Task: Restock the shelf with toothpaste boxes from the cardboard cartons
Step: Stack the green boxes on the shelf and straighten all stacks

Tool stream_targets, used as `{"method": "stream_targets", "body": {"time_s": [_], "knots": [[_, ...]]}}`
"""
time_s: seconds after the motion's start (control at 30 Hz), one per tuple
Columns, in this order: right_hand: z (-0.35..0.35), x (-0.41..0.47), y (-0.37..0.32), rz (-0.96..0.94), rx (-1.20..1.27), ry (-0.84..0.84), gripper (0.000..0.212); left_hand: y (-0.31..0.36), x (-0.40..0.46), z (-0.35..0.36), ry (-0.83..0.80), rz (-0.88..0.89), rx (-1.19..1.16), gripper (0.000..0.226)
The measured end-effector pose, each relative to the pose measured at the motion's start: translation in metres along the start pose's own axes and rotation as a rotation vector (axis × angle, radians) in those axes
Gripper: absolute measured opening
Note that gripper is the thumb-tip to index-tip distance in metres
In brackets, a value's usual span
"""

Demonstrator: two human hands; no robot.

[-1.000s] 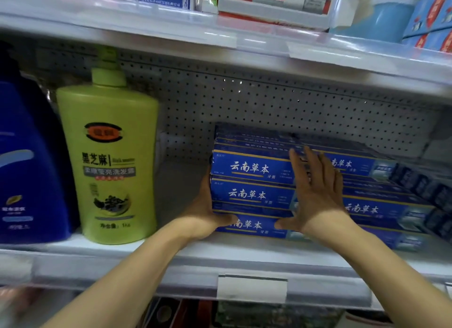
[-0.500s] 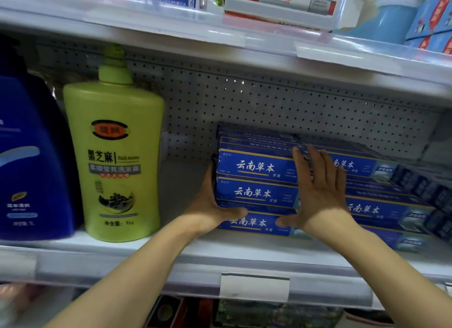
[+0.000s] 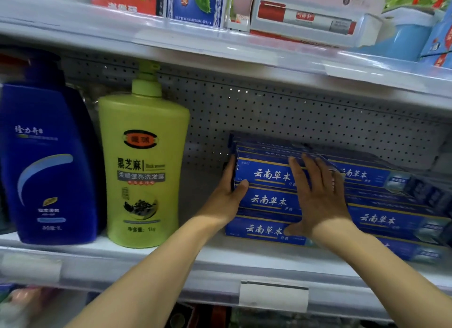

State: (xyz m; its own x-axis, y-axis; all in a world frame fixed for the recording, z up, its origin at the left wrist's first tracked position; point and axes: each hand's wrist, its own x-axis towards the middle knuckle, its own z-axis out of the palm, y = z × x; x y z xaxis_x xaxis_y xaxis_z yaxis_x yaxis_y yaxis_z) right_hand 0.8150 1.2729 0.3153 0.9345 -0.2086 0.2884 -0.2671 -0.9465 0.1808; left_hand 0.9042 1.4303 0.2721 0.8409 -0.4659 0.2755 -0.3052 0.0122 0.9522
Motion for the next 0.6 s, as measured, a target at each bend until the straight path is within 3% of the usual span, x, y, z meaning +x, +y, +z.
{"method": "stream_targets", "body": {"time_s": [0.17,0.27,0.47,0.6], "knots": [[-0.006,-0.005,-0.004,0.005,0.052,0.040,0.131,-0.008,-0.001,-0.002,0.238,-0.246,-0.266,0.055],[-0.010,-0.003,-0.006,-0.020,0.032,0.039,0.126,-0.022,0.008,-0.005,0.312,-0.292,-0.313,0.051],[-0.015,0.015,-0.018,-0.145,0.047,0.034,0.123,-0.023,0.037,-0.006,0.315,-0.273,-0.347,0.046],[-0.019,0.033,-0.024,-0.222,0.004,0.092,0.126,-0.021,0.053,-0.003,0.254,-0.364,-0.358,0.044]]}}
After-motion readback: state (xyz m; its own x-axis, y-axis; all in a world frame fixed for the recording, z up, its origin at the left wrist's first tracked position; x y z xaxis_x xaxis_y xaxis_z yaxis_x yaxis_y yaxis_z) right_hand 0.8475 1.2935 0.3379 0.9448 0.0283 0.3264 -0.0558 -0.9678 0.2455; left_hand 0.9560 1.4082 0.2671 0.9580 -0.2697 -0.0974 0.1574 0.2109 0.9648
